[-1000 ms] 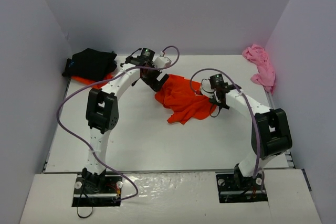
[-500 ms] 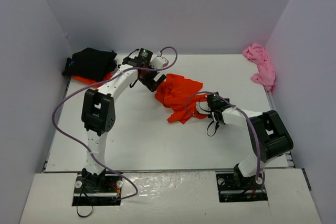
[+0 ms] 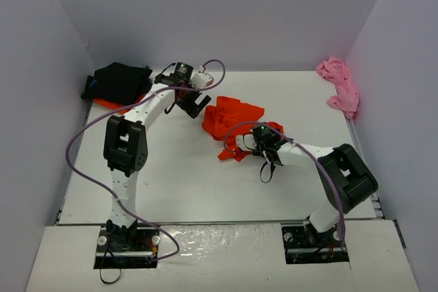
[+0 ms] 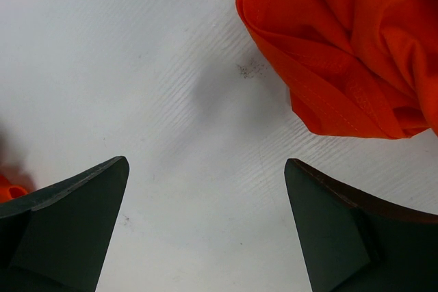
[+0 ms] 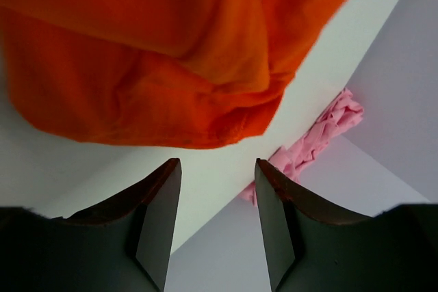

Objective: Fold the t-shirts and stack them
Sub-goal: Flatten the tshirt out

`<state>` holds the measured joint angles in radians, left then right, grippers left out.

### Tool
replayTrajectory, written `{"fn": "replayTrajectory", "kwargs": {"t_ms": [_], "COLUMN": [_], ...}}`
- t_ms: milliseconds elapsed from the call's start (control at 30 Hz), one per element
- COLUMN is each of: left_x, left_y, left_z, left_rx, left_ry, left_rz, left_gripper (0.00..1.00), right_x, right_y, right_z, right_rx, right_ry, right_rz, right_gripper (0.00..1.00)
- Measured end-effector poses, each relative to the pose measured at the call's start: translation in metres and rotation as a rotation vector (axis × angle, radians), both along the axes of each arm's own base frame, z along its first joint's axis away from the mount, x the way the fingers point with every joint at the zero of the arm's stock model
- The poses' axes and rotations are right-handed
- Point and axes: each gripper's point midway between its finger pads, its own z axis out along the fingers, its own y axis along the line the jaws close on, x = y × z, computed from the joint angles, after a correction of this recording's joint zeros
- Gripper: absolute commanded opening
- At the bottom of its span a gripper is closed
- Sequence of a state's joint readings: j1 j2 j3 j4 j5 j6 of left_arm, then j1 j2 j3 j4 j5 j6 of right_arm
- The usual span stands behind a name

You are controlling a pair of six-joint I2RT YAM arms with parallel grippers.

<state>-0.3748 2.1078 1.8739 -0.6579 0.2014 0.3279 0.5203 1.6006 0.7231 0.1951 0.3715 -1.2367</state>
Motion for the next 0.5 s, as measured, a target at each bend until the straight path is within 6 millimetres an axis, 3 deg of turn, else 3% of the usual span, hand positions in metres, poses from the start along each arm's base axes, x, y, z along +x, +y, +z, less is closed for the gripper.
{"fn": "replayTrajectory", "kwargs": {"t_ms": [233,500], "left_x": [0.001,0.002], "left_y": [0.005,0.006], "left_z": [-0.001,-0.001], "left_rx": [0.017,0.027], "left_ry": [-0.007,-0.012], "left_rz": [0.006,0.008], "left_gripper": [0.97,0.97], "right_x": [-0.016,-0.013], "right_y": [0.014,0.016], "right_z": [-0.027,-0.031], "right_rx": [0.038,0.043], "right_ry": [0.085,0.092], "right_rz": [0.012,-0.006], "right_gripper": [0.45,0.44]}}
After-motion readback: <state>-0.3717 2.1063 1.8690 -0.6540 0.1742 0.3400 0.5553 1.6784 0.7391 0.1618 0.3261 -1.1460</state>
